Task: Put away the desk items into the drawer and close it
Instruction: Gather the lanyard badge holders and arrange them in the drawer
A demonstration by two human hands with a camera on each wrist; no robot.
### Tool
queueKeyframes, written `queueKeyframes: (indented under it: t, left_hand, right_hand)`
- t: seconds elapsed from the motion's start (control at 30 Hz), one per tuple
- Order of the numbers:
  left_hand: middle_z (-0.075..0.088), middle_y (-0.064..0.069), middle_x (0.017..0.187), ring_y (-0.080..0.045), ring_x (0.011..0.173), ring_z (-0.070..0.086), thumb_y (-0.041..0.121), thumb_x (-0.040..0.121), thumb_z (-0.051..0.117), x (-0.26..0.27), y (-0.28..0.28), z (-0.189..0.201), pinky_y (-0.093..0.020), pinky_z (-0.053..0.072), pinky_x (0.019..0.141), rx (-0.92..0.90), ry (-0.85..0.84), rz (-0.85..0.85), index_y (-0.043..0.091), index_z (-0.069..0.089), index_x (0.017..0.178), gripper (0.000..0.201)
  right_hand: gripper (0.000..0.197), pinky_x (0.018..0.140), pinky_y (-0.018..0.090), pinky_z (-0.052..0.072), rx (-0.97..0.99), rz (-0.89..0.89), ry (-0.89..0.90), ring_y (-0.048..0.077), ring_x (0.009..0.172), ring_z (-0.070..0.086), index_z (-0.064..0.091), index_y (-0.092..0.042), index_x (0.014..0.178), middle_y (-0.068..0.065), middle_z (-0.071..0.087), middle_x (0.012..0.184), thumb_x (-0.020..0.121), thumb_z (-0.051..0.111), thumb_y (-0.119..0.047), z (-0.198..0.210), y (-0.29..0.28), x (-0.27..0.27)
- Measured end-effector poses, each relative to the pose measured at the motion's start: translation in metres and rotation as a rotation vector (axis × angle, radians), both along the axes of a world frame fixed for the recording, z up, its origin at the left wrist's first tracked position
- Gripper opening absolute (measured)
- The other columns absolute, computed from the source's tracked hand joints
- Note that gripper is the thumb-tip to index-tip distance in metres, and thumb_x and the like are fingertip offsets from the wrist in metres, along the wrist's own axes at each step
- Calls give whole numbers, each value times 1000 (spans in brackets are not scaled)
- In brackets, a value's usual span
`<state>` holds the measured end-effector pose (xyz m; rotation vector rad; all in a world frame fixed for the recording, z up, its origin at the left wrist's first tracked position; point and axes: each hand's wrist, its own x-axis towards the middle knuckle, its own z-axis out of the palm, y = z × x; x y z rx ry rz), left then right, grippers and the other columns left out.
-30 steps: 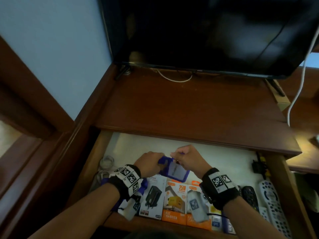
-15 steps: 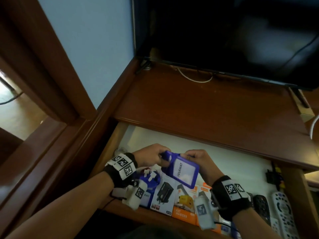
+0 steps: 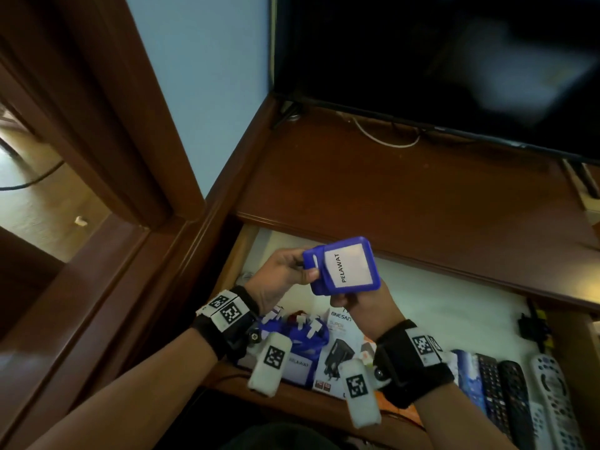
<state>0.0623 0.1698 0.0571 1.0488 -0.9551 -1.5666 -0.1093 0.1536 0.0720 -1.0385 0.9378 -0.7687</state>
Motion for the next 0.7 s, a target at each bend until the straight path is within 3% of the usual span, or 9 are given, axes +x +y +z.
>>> queueKeyframes:
  t: [0.07,0.1,0.17,0.27,0.37,0.47,0.53,0.63,0.7]
  left_hand:
    - [71,-3,106,-23,105,64,9,72,70,11,6,-5,-35,52,91,-12,74,10,15,76,95,25]
    - [72,-4,105,-23,105,64,12,69,72,16,9,-7,-35,52,93,-11,108,15,15,77,94,25]
    - [73,-5,102,-22,103,65,15,64,75,26,14,-13,-35,51,93,9,148,26,16,78,91,27]
    - [75,-6,95,-19,96,68,7,68,70,35,20,-17,-31,52,86,70,175,50,16,79,88,23]
    - [75,-7,93,-19,93,69,6,69,67,38,26,-20,-31,52,83,113,160,55,16,79,86,23]
    - [75,-10,91,-24,89,71,22,55,87,39,31,-24,-32,54,78,149,151,-8,13,79,84,31]
    - [74,-13,90,-27,86,71,29,49,91,36,34,-27,-36,55,76,205,96,-30,12,78,83,39]
    - [74,-15,89,-29,85,70,9,63,82,32,38,-30,-43,54,79,313,-61,-13,11,77,82,20]
    - [74,-11,81,-24,79,70,-2,70,75,27,35,-25,-41,54,80,313,-368,-64,11,74,74,14]
  right_hand:
    - [10,53,26,33,96,-35,-78,14,54,42,68,-25,68,0,56,61,64,64,-33,-1,6,18]
    - [21,50,24,34,150,-57,-103,13,51,43,66,-20,72,1,56,61,61,66,-38,-6,7,26]
    - [29,44,20,37,285,-135,-121,13,46,46,59,-12,81,3,56,60,70,65,-38,-20,7,43]
    - [25,40,18,38,430,-147,-43,12,38,46,52,-10,82,1,54,51,87,58,-34,-37,6,60]
    - [21,43,20,39,435,-98,-31,14,43,45,52,-11,83,3,54,55,89,56,-31,-35,15,57]
    - [23,47,22,40,324,79,-5,15,53,47,57,-11,85,4,57,62,78,57,-32,-23,26,40]
    - [20,51,24,38,277,175,27,13,56,48,60,-11,87,5,58,67,79,56,-30,-22,29,23]
    - [22,50,23,35,244,188,224,15,56,48,66,-5,92,9,60,68,93,55,-24,-30,31,-10]
    - [25,50,23,33,226,182,361,15,55,46,68,-2,94,9,58,67,97,50,-19,-38,34,-41]
